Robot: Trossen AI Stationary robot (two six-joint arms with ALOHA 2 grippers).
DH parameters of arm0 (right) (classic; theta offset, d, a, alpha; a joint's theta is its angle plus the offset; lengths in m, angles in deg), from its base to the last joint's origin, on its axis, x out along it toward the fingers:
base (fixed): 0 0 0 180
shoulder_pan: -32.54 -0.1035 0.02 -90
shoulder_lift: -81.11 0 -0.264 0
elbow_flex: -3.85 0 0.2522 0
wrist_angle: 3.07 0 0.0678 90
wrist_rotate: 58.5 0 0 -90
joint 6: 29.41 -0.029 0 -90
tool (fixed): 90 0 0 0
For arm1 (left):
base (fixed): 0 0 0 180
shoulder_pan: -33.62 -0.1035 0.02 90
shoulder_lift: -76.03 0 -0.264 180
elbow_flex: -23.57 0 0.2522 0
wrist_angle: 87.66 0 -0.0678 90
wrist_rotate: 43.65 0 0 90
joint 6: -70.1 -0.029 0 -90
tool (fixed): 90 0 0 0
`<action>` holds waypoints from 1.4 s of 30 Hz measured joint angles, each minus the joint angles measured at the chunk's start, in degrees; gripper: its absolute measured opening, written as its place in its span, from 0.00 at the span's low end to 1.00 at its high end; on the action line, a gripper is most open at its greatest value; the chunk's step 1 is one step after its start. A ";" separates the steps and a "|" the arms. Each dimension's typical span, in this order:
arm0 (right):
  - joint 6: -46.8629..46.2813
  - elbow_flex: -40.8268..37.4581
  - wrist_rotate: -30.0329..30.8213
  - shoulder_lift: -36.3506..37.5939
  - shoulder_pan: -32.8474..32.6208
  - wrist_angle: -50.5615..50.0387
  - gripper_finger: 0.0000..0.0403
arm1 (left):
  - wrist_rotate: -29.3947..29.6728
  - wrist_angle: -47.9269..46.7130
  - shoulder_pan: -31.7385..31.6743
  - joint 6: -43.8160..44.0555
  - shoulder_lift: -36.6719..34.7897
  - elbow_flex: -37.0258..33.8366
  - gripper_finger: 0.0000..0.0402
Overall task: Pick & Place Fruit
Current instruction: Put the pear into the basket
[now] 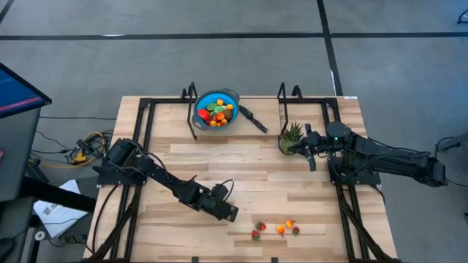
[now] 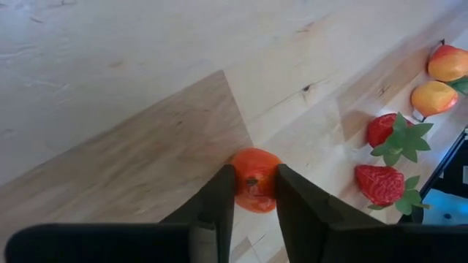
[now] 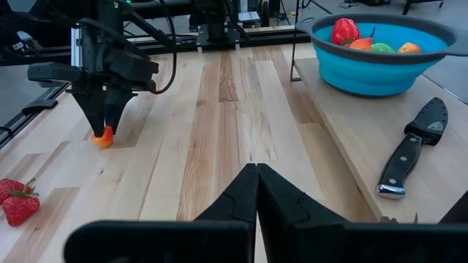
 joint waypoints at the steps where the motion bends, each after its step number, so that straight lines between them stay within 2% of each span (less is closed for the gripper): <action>1: 0.00 0.00 0.00 0.00 0.00 0.00 0.00 | 0.00 0.05 0.00 0.00 0.00 0.00 0.20; 9: -0.09 0.00 0.00 -0.01 0.00 0.15 0.00 | -0.66 0.33 0.00 -0.42 -2.24 0.00 0.19; 18: -0.11 0.00 0.00 -0.01 0.02 0.15 0.00 | 1.37 0.42 -1.69 -8.22 -11.18 0.04 0.19; 25: -0.14 0.00 0.00 -0.02 0.01 0.14 0.00 | 4.02 0.41 -6.69 -22.29 -20.19 0.07 0.19; 36: -2.06 0.00 0.18 0.00 0.05 1.38 0.00 | 4.33 0.34 -20.59 -54.59 -32.05 0.07 0.19; 42: -4.22 0.00 5.57 0.00 0.02 3.91 0.00 | 6.88 0.08 -30.58 -69.72 -33.82 0.07 0.19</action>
